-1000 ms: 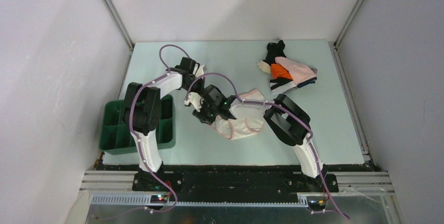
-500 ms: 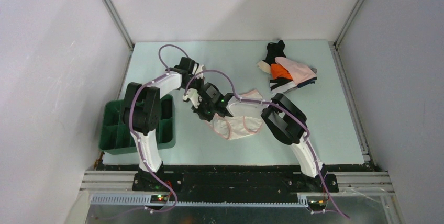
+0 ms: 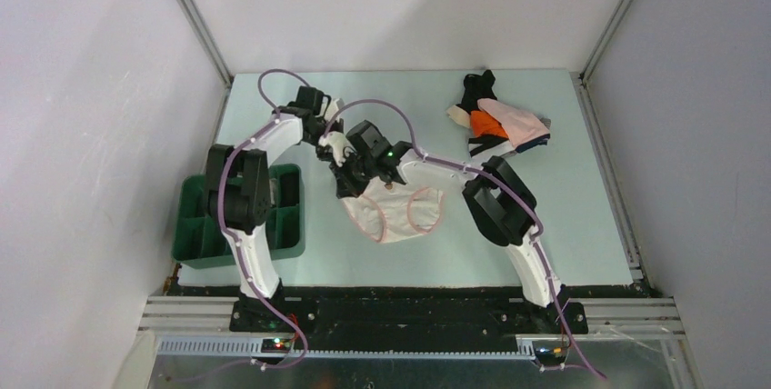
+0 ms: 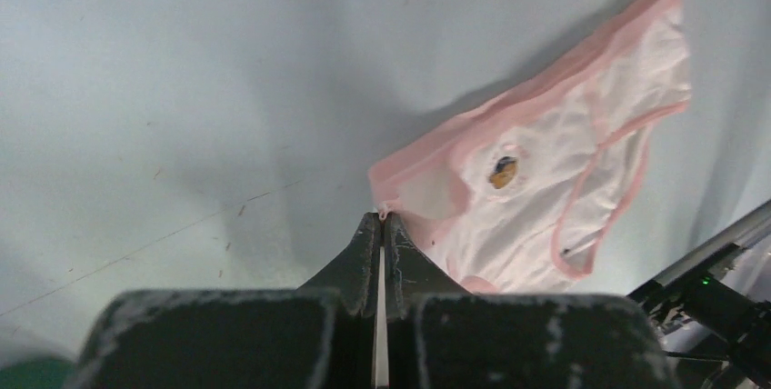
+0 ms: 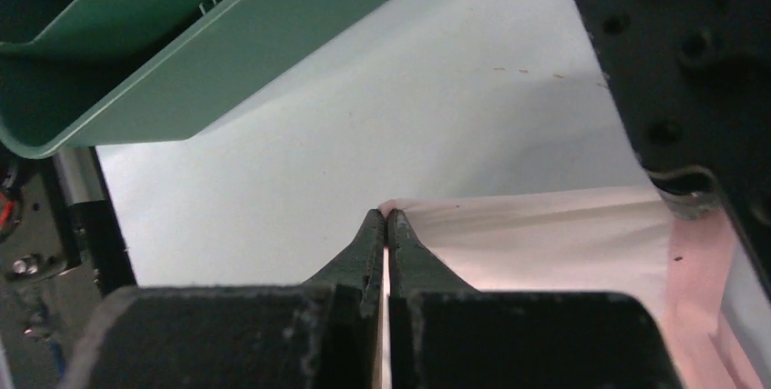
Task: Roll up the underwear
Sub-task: Fold the underwear at the center of the board.
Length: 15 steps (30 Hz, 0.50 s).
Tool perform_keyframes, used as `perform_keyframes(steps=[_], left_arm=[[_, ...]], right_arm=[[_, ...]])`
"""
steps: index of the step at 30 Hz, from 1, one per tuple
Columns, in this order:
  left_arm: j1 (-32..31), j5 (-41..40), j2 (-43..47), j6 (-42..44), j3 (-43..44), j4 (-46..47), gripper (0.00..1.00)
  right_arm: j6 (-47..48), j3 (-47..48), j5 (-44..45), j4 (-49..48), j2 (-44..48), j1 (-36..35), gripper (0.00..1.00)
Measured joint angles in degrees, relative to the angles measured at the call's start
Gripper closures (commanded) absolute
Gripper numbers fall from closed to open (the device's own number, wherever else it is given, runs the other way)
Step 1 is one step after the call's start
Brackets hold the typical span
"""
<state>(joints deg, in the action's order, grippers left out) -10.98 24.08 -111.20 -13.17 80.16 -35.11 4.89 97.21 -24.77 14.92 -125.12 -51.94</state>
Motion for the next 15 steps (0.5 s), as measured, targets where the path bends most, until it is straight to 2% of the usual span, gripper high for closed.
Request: perform_keyframes(steps=[9, 15], left_arm=[[-1.7, 3.0, 0.5, -0.8, 4.4, 0.2, 1.0], [-8.0, 0.1, -0.2, 0.0, 10.9, -0.6, 1.0]], right_arm=[[-5.0, -5.0, -5.4, 0.7, 5.1, 6.7, 1.0], [-7.6, -10.6, -8.2, 0.5, 10.3, 11.0, 1.0]])
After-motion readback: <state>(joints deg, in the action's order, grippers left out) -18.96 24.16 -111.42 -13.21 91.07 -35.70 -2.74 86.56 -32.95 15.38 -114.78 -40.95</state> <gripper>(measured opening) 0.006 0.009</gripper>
